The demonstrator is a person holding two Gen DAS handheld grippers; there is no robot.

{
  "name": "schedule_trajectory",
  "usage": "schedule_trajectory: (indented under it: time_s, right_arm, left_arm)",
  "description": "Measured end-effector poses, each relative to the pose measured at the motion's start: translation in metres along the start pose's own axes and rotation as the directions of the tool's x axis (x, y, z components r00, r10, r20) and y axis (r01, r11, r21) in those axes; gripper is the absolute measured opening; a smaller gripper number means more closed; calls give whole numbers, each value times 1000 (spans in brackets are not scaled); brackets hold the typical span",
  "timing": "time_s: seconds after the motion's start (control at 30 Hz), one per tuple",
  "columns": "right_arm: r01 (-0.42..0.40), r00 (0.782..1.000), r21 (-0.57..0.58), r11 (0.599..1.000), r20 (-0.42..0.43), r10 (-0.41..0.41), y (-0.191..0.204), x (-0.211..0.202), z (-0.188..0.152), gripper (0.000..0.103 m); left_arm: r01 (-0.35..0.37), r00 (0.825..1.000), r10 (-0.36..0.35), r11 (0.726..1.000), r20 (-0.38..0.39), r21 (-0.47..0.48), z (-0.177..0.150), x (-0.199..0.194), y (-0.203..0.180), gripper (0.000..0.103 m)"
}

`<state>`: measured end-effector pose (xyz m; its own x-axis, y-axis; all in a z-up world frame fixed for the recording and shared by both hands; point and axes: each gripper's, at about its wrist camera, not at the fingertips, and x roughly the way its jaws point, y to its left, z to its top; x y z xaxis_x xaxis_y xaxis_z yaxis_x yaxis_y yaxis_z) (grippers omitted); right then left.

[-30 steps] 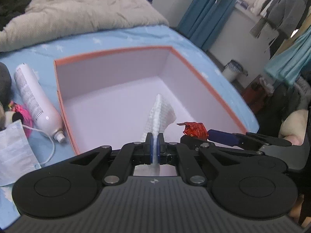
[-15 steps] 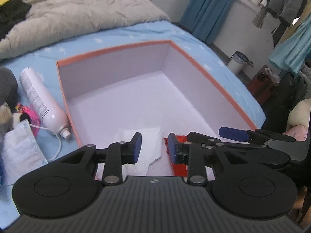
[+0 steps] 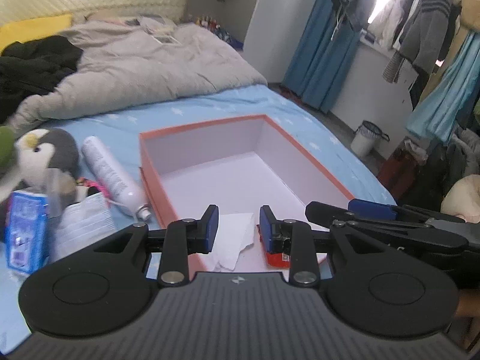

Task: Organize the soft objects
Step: 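Open the left tool releasing the wipe while the right tool releases the candy packet into the box, then move the left tool to the blue wipe pack while the right tool approaches the white fuzzy hair tie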

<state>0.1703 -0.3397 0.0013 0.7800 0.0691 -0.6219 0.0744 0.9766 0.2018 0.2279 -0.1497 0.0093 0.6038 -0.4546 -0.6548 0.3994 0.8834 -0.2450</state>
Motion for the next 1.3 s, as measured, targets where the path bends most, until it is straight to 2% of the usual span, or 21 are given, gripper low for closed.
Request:
schedule_trajectory:
  time_s: [0.1,0.27,0.5,0.67,0.83,0.93,1.07,1.13,1.3]
  right_arm:
    - [-30,999,-21,999,31,31,16,-22,-5,72]
    - [-94,992,-59,994,79,99,39,-53,-20,72]
    - [-137,986,-129,982,73,147,66,-80,-49,71]
    - [-164,983,-140,976,63,174,79,-90,-73,71]
    - [-162,986,-161,974,-2,164,91,-86,-96,71]
    - [-198,980,-150,969,-27,196,96,-85,-108,71]
    - [-214,977,-193,957,-29,213,111,-88,-124,71]
    - [-238,971,-206,949,-45,233,117,-87,-131,71]
    - [-264,964,-234,936,-98,247,133,-76,-149,71]
  left_arm:
    - [-29,999,28,1000,31,10,-13,-32,3,35]
    - [-57,995,60,998,76,-36,-39,-82,15,35]
    - [-110,987,121,989,107,-103,-83,-135,35,35]
    - [-155,977,174,976,121,-153,-111,-151,50,35]
    - [-201,969,219,967,110,-153,-133,-165,61,35]
    - [-222,965,242,960,104,-169,-143,-172,67,35]
    - [-247,955,273,949,118,-198,-157,-182,76,36]
    - [-257,951,285,944,120,-208,-166,-186,80,48]
    - [-282,948,309,925,75,-253,-187,-182,102,49]
